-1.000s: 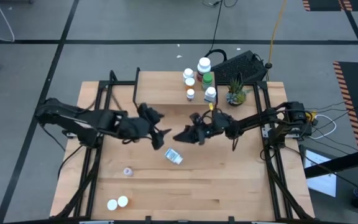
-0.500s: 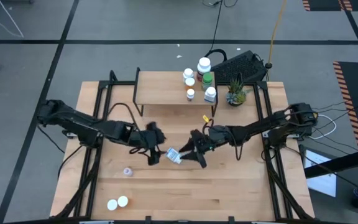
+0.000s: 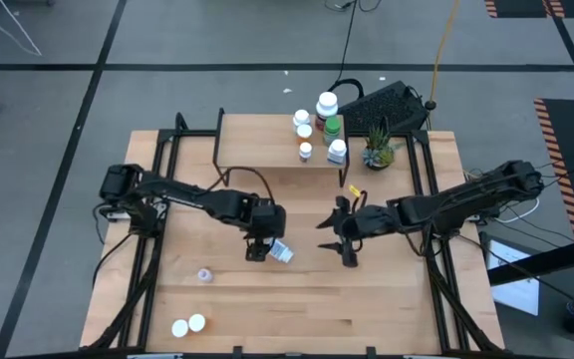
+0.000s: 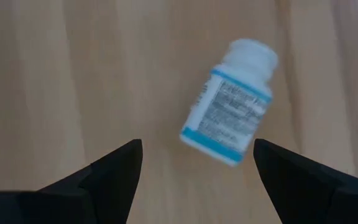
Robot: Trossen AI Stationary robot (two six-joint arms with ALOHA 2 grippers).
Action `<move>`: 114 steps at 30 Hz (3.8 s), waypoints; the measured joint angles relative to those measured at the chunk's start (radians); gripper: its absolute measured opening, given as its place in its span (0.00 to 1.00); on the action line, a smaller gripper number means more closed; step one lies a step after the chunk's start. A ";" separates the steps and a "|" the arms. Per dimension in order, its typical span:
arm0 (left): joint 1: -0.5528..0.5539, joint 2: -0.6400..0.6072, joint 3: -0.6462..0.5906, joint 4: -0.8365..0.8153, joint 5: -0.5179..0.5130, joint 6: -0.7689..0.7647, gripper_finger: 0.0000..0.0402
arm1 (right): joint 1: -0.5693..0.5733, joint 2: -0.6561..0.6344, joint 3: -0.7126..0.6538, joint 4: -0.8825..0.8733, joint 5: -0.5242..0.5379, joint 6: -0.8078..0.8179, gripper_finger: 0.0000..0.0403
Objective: Pick and place medicine bottles onto shelf by color
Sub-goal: Put the white medicine bottle on the shelf
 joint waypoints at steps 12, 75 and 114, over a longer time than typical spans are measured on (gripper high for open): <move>0.018 -0.008 -0.005 0.042 0.168 0.234 0.77 | 0.078 0.047 -0.001 -0.053 0.045 0.150 0.65; 0.158 -0.120 -0.013 0.901 1.038 -0.445 0.58 | -0.002 0.035 0.306 0.153 -0.206 -0.212 0.77; 0.138 -0.122 -0.011 1.107 0.726 -0.958 0.81 | 0.001 -0.073 0.303 -0.011 -0.146 -0.189 0.37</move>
